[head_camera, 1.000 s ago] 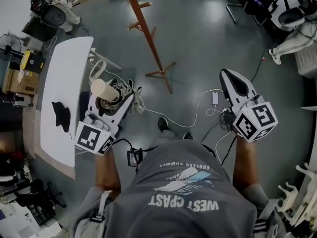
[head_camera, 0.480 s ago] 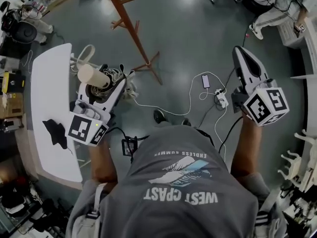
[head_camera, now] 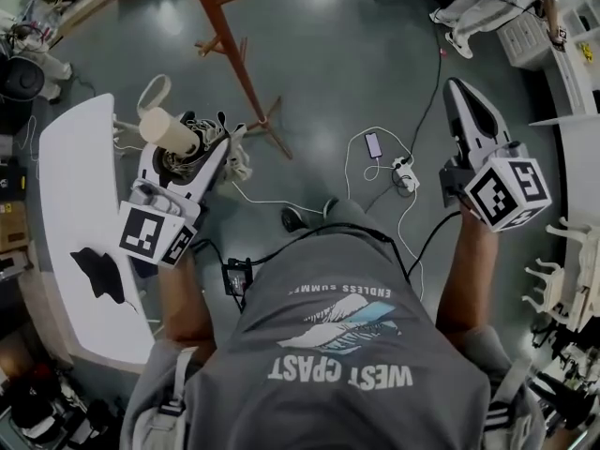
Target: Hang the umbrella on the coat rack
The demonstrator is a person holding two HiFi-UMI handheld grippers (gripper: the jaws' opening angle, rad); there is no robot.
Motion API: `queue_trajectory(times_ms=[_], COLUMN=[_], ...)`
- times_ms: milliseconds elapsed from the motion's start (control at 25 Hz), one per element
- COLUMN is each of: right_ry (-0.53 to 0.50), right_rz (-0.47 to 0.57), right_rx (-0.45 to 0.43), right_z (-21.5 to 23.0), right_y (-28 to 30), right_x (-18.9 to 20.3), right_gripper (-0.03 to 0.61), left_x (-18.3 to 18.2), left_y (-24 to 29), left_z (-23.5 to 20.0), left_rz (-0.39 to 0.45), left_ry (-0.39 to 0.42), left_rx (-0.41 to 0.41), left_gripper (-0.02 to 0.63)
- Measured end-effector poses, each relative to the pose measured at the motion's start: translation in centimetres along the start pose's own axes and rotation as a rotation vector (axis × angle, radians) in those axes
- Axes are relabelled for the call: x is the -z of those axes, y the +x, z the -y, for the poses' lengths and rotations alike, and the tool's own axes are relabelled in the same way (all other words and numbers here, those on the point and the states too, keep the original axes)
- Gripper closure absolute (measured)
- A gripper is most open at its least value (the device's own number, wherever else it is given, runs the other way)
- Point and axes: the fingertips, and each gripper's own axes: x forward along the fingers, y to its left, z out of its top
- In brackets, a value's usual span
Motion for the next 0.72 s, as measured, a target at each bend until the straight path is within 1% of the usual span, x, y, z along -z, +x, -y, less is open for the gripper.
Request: queue_trajectory(times_ms=[160,320,440,600,720], right_ry=[-0.007,-0.013,-0.009,0.003,0.009], right_rz=[-0.014,-0.036,-0.04,-0.057,-0.065], right_rx=[-0.021,-0.044,-0.083,-0.142,-0.151], right_z=[-0.9,-1.7,-2.0,-2.0,-1.4], right_y=[0.4,2.1,4.0,7.4,8.1], right_x=[0.4,0.8,1.1,1.9,2.2], right_gripper=[0.555,0.555,0.555,0.555,0.555], left_x=[0.3,0.5,0.6,1.4,2.2], left_y=[0.1,0.5,1.1,2.2,3.8], left_z=[-0.3,-1.4,-2.3,-3.7,-3.8], left_rz=[0.005,0.008,0.009,-0.015,-0.028], left_ry=[-0.013,-0.018,-0.023,-0.03,-0.048], left_rx=[-0.003,-0.023,-0.045,-0.086,-0.07], left_gripper=[0.347,0.347,0.347,0.347,0.347])
